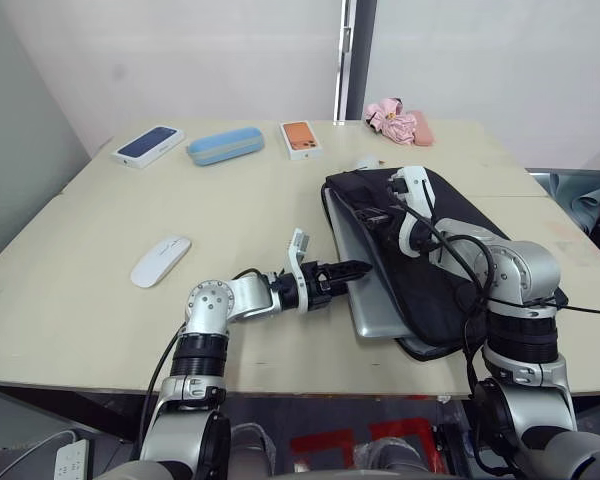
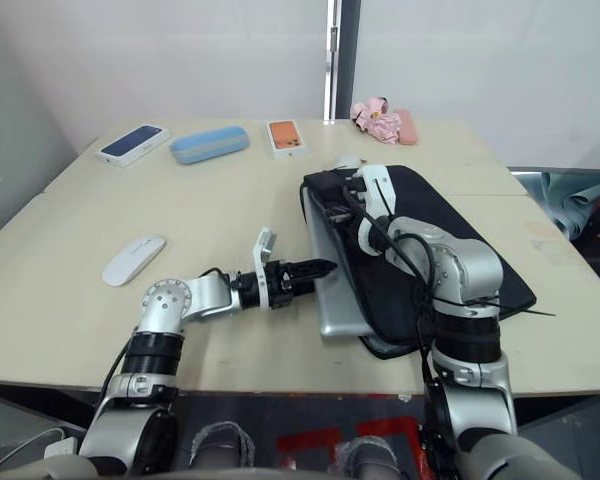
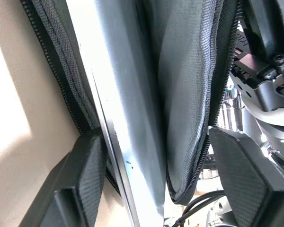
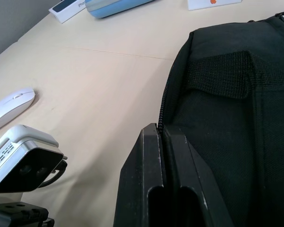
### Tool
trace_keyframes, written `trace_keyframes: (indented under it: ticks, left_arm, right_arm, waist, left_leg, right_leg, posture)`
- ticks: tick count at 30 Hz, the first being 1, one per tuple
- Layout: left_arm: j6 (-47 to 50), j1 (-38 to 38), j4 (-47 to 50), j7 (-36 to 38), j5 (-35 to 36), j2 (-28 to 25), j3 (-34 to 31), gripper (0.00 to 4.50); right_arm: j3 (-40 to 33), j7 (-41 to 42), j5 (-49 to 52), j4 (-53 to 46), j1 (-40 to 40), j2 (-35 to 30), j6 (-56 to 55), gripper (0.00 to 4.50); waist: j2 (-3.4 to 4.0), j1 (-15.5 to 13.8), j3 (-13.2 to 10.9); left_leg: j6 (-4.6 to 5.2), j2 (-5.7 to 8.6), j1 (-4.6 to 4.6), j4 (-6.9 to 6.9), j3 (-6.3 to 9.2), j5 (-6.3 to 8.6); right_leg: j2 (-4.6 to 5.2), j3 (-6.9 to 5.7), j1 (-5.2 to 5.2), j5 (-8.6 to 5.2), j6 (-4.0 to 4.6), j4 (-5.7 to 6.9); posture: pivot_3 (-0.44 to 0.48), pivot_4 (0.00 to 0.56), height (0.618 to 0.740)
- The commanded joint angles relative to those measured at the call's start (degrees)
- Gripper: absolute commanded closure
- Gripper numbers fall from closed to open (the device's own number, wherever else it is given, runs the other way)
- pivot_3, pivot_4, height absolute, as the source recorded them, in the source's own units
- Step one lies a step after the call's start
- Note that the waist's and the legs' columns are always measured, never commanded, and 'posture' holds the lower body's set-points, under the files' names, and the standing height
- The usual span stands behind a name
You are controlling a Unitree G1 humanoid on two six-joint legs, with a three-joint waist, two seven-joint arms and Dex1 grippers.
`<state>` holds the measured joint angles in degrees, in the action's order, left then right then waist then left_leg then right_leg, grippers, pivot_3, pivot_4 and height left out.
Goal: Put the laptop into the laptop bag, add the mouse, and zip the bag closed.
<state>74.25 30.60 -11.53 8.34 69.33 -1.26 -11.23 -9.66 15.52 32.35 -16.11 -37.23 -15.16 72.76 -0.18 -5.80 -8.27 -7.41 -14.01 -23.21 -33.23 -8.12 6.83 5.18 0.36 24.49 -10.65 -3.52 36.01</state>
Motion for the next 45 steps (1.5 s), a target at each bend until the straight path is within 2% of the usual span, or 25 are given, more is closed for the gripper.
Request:
trace_keyframes:
  ticks: [1,6,16,28,38,45]
  left_arm:
    - [0.31,0.03,3.49,1.08,1.41,0.76,-0.52,2.57]
    - [0.95,-0.29,4.02,1.14,1.89,0.90,-0.66,4.28]
    - [-0.65,1.24,3.44,2.65,-0.63,2.38,1.00,4.30]
    - [-3.56,3.92,0.53,6.01,-6.20,7.20,3.26,4.30]
    - [-3.91,4.50,-0.20,8.73,-9.70,8.09,3.41,4.30]
    - [-7.02,7.16,-4.96,12.89,-15.56,9.97,6.35,4.30]
  right_arm:
    - [-0.59,0.96,1.68,-1.58,-2.00,-0.60,-0.13,4.50]
    - [-0.71,1.56,2.73,-1.89,-2.05,-0.55,0.46,4.50]
    - [-4.96,-2.84,5.47,-2.99,-3.38,6.20,5.64,4.50]
    - [-8.70,-8.31,5.87,-4.53,-4.55,14.15,9.83,4.50]
    - [-9.47,-8.82,5.28,-4.69,-4.76,14.16,10.23,4.50]
    - [-10.83,-9.74,5.46,-4.28,-6.03,15.77,10.66,4.50]
  waist:
    - [0.00,0.00,0.00]
    - [0.00,0.01,0.00]
    - [0.01,0.13,0.00]
    - [0.04,0.17,-0.03]
    - [0.07,0.18,-0.04]
    - [0.09,-0.04,-0.05]
  left_leg:
    - [0.00,0.00,0.00,0.00,0.00,0.00]
    - [0.00,0.00,0.00,0.02,0.00,0.00]
    - [0.00,0.00,-0.01,0.05,-0.01,0.00]
    - [-0.01,0.01,-0.05,0.24,-0.05,0.00]
    - [-0.03,0.01,-0.06,0.43,-0.08,0.00]
    - [-0.03,0.04,-0.06,0.43,-0.08,-0.01]
  right_leg:
    - [0.00,0.00,0.00,0.00,0.00,0.00]
    - [0.00,0.00,0.00,0.00,0.00,-0.02]
    - [0.00,0.00,0.03,0.00,0.00,-0.04]
    - [-0.01,0.00,0.09,0.01,-0.02,-0.23]
    - [-0.01,-0.02,0.11,0.14,-0.26,-0.42]
    - [0.01,-0.01,0.11,0.17,-0.30,-0.42]
  posture:
    - [0.000,0.150,0.740]
    - [0.000,0.150,0.740]
    - [0.000,0.150,0.740]
    - [0.000,0.150,0.740]
    - [0.000,0.150,0.740]
    - [0.000,0.150,0.740]
